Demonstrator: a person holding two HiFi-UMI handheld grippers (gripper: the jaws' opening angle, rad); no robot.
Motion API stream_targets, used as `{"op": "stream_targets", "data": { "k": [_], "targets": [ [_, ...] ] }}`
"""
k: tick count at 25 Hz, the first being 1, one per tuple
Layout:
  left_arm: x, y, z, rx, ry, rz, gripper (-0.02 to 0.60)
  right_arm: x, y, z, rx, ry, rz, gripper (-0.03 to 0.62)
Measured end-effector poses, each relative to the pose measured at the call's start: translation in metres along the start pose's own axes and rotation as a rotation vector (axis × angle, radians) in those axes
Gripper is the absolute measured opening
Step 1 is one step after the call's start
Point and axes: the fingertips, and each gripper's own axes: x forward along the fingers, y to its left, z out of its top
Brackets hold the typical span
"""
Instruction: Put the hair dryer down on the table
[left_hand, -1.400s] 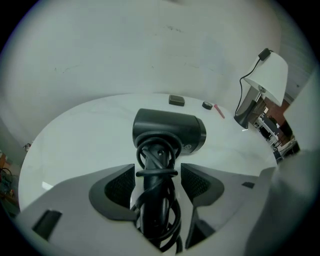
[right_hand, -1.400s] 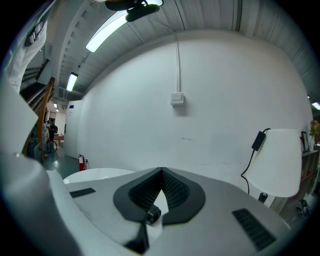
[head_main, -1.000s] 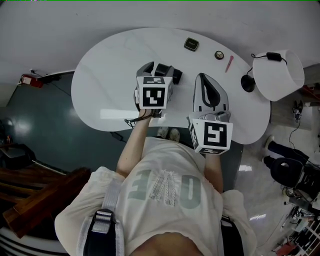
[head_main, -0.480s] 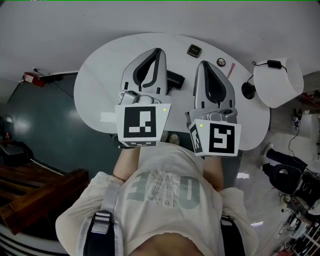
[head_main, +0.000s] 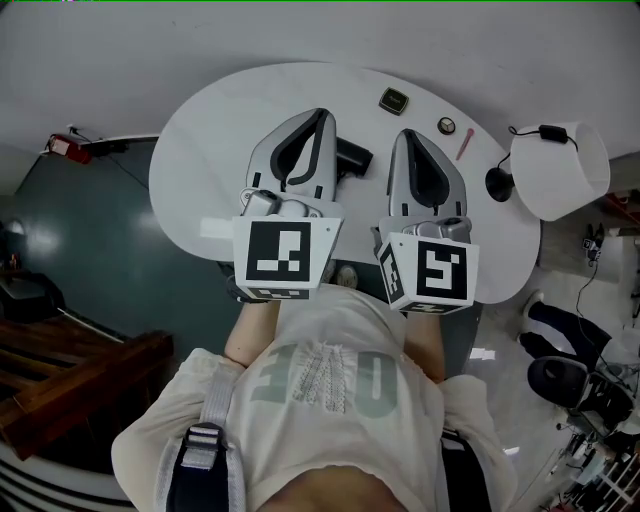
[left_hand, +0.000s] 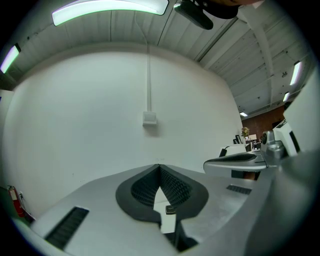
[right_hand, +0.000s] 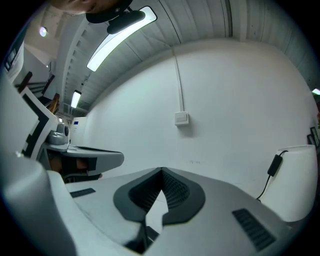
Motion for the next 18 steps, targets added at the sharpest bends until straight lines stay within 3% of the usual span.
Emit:
{"op": "stream_targets", "data": {
  "k": [18],
  "targets": [
    [-0.002,0.002,-0.010,-0.023,0.029,0.001,0.006,-0.003,0.002,-0.005,-0.025,0.014,0.005,0.003]
  ]
}}
